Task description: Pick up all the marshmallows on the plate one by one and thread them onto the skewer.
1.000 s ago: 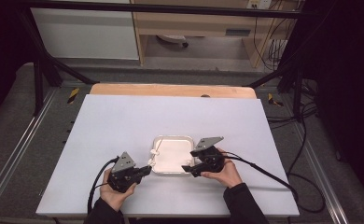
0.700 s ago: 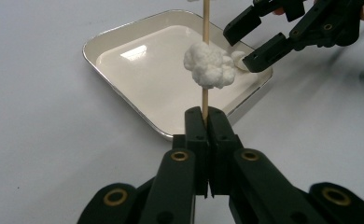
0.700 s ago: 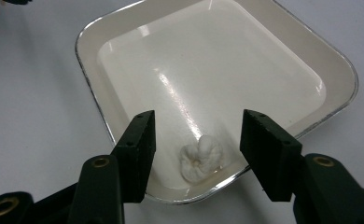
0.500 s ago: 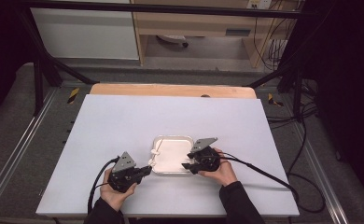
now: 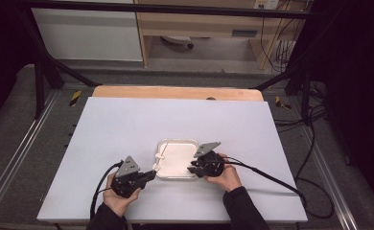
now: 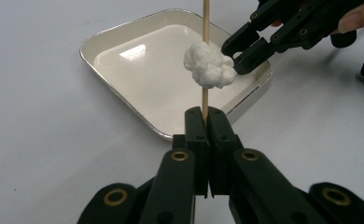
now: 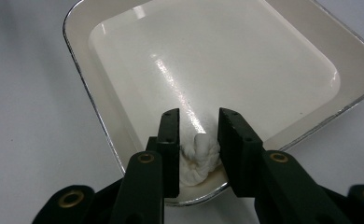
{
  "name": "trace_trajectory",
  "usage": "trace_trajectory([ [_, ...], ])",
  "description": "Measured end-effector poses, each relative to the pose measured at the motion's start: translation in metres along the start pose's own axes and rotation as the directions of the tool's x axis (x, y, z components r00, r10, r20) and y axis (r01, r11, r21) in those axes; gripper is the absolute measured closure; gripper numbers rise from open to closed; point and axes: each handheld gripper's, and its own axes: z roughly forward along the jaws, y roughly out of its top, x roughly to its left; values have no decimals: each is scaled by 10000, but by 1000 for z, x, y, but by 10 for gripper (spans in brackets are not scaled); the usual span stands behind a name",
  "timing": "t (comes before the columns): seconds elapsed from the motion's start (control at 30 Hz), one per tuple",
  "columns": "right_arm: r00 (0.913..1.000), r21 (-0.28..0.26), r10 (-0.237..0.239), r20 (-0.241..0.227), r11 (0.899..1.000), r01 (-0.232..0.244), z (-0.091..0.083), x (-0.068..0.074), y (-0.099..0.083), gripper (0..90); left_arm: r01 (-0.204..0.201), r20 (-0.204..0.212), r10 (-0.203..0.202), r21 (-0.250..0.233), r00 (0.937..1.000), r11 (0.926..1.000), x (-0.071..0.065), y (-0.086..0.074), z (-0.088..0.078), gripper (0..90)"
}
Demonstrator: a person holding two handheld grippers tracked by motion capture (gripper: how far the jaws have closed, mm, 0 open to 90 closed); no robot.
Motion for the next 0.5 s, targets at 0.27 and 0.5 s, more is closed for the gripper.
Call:
trace_trajectory([
  [0.27, 9989, -394, 447, -110, 9982, -451, -2, -1, 1, 755, -51, 62, 51, -20, 10000, 10000, -1, 0, 0, 888],
  [0.5, 9969, -1012, 694, -369, 9922, -728, -13, -3, 6, 768, -37, 98, 38, -26, 9999, 10000, -1, 0, 0, 889],
])
